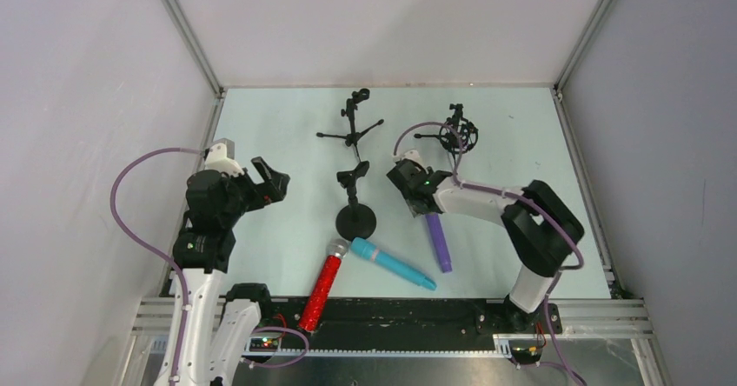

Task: Attach the microphones to the stand

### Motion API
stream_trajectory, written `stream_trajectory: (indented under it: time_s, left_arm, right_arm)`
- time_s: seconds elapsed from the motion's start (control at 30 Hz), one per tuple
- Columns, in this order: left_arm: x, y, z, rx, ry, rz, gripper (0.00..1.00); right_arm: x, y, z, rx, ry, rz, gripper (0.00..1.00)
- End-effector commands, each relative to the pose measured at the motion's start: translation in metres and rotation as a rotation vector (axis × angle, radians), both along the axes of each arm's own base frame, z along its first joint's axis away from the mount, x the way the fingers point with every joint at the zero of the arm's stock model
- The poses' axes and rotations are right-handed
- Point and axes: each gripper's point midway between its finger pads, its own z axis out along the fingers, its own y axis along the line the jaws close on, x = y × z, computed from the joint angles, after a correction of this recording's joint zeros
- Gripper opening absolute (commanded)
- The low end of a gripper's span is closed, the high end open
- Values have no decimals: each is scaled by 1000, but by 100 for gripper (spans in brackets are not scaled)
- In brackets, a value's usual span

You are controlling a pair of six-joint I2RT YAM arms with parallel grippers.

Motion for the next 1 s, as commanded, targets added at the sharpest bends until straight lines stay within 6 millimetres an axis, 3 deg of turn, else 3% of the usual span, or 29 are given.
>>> stream_trajectory:
  time_s: [0.0,0.2,0.33,0.7,0.87,0.97]
  left_arm:
    - [2,0,6,-17,-20,0,98]
    - [1,0,7,-16,-22,-1,98]
    - [1,-1,7,-17,-24,-4,98]
    - [0,0,8,-17,-30,1,98]
    - [-1,0,9,-19,-33,1,98]
    - [-1,0,9,-19,-33,2,98]
  right_arm:
    - [26,13,17,-145,-134,37,48]
    - [23,31,26,-56,-124,65,78]
    - [23,32,40,22,-119,57,90]
    - [2,48,99,395,-35,103,91]
    - [-12,42,120,519,11,107,90]
    - [-19,33,122,553,37,84,90]
